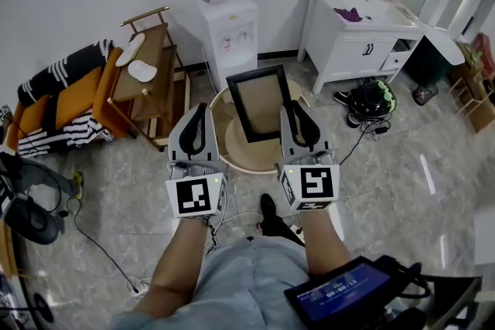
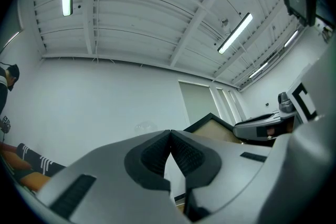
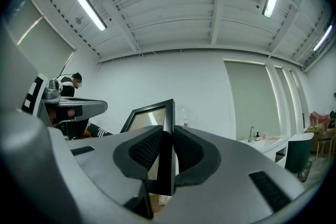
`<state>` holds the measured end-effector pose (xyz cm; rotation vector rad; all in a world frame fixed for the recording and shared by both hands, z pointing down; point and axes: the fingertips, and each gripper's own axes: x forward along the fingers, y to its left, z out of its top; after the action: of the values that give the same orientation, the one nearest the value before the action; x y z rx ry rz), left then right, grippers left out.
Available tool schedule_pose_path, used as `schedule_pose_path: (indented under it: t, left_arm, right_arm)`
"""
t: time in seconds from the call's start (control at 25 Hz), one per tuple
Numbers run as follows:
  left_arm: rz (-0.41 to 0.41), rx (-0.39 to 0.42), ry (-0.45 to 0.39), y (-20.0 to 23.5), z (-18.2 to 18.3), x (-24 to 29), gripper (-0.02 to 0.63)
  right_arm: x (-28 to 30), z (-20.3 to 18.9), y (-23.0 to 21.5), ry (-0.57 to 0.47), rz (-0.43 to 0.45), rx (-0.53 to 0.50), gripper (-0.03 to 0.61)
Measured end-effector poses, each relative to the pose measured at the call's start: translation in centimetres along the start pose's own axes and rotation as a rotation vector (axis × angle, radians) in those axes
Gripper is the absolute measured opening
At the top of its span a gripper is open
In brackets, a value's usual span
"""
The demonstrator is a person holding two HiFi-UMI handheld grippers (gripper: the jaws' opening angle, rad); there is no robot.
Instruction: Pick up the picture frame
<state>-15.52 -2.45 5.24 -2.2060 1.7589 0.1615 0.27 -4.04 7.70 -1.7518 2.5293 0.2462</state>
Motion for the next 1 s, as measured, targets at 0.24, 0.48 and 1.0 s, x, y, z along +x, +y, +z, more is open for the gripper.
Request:
schedule_pose_path:
  t: [0.24, 0.48, 1.0]
  left_arm:
    - [-0.007, -0.006, 0.001, -0.1, 0.04, 0.13, 0.011]
    - [-0.009, -0.01, 0.001, -0.1, 0.09, 0.18, 0.011]
    - [-0.008, -0.008, -0.002, -0.1, -0.06, 0.16, 0.011]
  right_arm:
    - [0.0, -0.11, -0.02, 0.01, -0.006, -0.011, 0.081]
    - [-0.04, 0.0, 0.01, 0.008, -0.006, -0.008, 0.081]
    - [-0.02, -0.07, 0.08, 0.005, -0.002, -0.013, 0.081]
